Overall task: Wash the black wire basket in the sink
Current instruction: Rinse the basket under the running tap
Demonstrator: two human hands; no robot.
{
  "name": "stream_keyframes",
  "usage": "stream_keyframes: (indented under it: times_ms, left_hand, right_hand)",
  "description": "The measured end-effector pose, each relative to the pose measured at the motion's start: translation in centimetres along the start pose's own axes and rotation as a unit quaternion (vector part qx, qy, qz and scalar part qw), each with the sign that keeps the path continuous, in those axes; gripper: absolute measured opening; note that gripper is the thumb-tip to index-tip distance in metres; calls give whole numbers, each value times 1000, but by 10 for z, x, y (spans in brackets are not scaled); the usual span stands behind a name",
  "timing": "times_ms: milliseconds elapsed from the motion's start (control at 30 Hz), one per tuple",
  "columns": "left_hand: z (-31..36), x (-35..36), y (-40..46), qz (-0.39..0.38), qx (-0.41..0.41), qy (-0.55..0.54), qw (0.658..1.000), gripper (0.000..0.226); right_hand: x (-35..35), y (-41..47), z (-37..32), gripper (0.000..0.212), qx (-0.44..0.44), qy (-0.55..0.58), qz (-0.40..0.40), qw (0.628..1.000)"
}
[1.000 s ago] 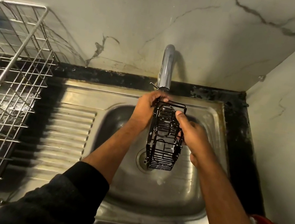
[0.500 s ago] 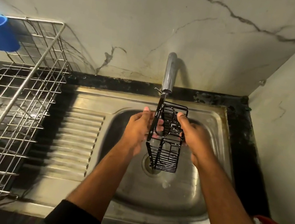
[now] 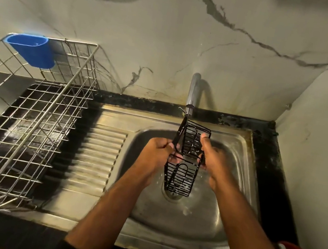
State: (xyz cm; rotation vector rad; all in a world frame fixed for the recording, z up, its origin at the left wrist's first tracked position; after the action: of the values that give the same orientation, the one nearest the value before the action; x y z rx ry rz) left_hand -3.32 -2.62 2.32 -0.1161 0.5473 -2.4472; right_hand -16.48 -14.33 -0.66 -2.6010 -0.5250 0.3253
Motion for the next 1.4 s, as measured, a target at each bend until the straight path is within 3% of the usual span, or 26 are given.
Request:
stream_keyframes:
  times_ms: [100, 333, 600, 1000, 1400]
  left_hand:
    - [-3, -5, -1, 30, 13, 12, 999, 28]
    - [-1, -8, -5, 37, 41, 9, 998, 28]
    - [2, -10, -6, 30, 41, 3, 999, 28]
    - [7, -10, -4, 26, 49, -6, 998, 29]
    - [9, -7, 0, 26, 69, 62, 995, 26]
  right_hand:
    - [4, -10, -2, 87, -5, 3, -26, 1000]
    - [0, -24, -9, 63, -27, -20, -4, 999]
    - [0, -36, -14, 84, -50, -37, 0, 998]
    - [-2, -32, -15, 80, -56, -46, 1, 997]
    - [-8, -25, -8, 79, -53, -46, 5, 998]
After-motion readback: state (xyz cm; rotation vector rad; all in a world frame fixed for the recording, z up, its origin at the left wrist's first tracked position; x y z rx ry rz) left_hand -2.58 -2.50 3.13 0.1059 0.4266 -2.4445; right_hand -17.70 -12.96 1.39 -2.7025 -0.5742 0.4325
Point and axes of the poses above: each hand's wrist, its own y-axis towards the middle knuckle, its own x-axis out of the palm, z = x × y, the point moved 7 cm from there along y, towards the middle knuckle, and after that the axes turned 1 degree about -y, right-handed, at the moved point
